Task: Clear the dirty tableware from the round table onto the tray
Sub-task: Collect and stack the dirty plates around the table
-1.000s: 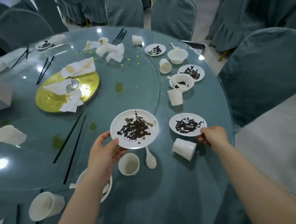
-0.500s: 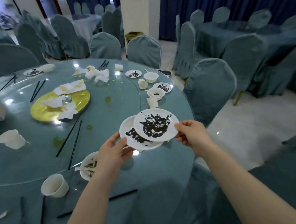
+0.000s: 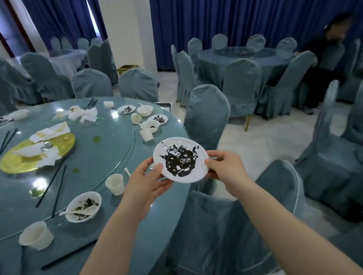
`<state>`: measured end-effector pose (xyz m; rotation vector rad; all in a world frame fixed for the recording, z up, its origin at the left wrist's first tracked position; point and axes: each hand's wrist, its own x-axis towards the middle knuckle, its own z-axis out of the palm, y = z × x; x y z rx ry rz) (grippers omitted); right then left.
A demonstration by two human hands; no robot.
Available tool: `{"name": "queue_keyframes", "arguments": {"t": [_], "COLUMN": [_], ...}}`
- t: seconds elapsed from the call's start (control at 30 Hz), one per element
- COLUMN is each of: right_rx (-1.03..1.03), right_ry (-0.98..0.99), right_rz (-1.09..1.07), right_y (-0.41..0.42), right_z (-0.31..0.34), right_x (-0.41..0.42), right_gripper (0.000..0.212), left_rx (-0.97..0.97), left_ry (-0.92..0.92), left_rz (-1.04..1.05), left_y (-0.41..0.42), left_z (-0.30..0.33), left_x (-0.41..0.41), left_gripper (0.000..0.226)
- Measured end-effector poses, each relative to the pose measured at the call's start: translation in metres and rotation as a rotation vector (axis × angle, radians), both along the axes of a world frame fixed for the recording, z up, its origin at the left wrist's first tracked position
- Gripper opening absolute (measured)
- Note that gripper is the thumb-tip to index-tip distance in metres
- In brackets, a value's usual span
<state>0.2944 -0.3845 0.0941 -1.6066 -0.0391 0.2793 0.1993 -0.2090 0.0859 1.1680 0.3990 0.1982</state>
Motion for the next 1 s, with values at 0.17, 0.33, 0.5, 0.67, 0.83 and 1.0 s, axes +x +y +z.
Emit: {"name": "queue_keyframes", "arguments": {"t": [0.17,0.33,0.5,0.67,0.83,1.0], "right_rx": [0.047,0.062,0.065,0.079,0.096,0.044], "right_ry": [0.028,0.053,0.109,0.166,0.216,0.233], "right_rz": [-0.074,-0.125,-0.17,-0.154,-0.138,-0.091], "right_y": [-0.1,-0.233,-0.341,-0.387,-0.398,-0.395], "right_z": [0.003,0.004,0.002,-0.013,-0.035,-0.042], "right_x": [0.028,0.07,0.115,0.158,0.216,0.307], "right_gripper": [0.015,0.013,0.016,0.014,0.016,0.014], "left_rx": [0.058,0.072,0.081,0.038,0.049,-0.014], "left_ry": [-0.01,-0.021,-0.013,0.032,0.079,0.109], "left_rz": [-0.159,-0.212,-0.258,-0.22,-0.17,-0.084], "left_y": [-0.088,-0.21,-0.313,-0.36,-0.375,-0.376], "left_z": [0.007,-0.002,-0.014,-0.024,-0.039,-0.059], "left_x": [0.042,0.101,0.149,0.187,0.24,0.317], "left_gripper": [0.042,0.044,0.045,0.048,0.049,0.05]}}
